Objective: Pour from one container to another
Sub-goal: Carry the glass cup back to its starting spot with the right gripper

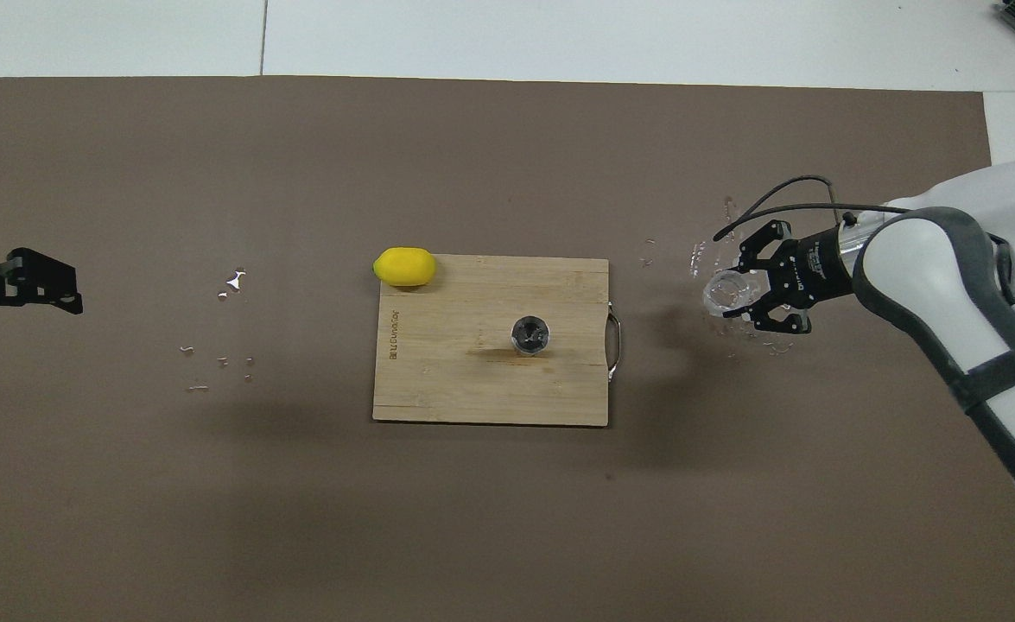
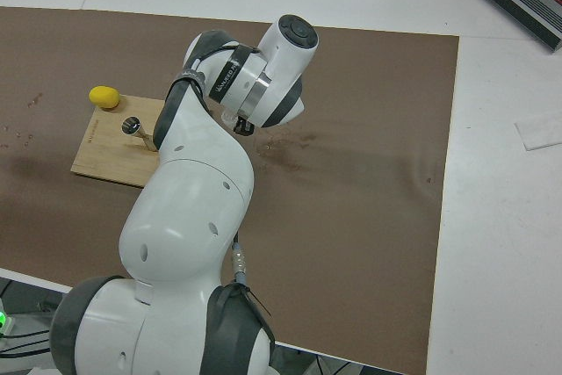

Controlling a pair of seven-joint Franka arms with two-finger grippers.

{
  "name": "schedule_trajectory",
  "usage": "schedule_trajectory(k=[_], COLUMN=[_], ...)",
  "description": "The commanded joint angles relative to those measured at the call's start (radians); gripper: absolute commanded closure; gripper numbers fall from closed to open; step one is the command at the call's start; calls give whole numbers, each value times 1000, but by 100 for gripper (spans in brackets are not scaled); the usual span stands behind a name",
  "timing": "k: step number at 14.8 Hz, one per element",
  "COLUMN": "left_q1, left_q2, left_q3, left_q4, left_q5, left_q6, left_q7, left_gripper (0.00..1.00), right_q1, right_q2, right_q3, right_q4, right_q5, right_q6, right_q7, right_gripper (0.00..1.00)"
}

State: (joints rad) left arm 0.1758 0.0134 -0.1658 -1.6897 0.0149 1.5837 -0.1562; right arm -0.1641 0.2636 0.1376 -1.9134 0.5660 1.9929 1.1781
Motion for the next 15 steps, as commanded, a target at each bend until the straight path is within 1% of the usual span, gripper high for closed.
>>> schedule_trajectory(k=[1,2,3,5,6,7,9,13,15], left_q1=[-74,-76,-78,-78,-78,-81,-90,-145,-215], left_q2=[0,0,5,20,14,2,-33,-27,-16], left_q3=[15,12,9,5,3,3,0,23,60], left_q4=[38,63,111,175,171,148,82,91,117], left_q5=[30,31,33,51,40,37,36,36,34], left_q6=[-17,-45,-83,-146,-152,-157,-140,-107,-93], left_q7=[3,3,7,96,140,145,144,151,161], left_gripper=[0,0,0,0,0,0,0,0,0], right_q1=[-58,-83,-104,-132,-143,-162,-202,-247,-259], right_q2=[-4,11,26,42,57,72,92,89,86], right_q3=[14,14,14,14,14,14,14,14,13], right_q4=[-35,-36,-35,-35,-30,-29,-30,-59,-67], right_q5=[51,51,51,51,51,51,52,54,54], right_q6=[-9,-14,-31,-36,-37,-39,-40,-36,-25], right_q7=[-112,-155,-191,-241,-256,-276,-328,-348,-350], right_gripper=[100,100,100,100,100,100,100,100,100])
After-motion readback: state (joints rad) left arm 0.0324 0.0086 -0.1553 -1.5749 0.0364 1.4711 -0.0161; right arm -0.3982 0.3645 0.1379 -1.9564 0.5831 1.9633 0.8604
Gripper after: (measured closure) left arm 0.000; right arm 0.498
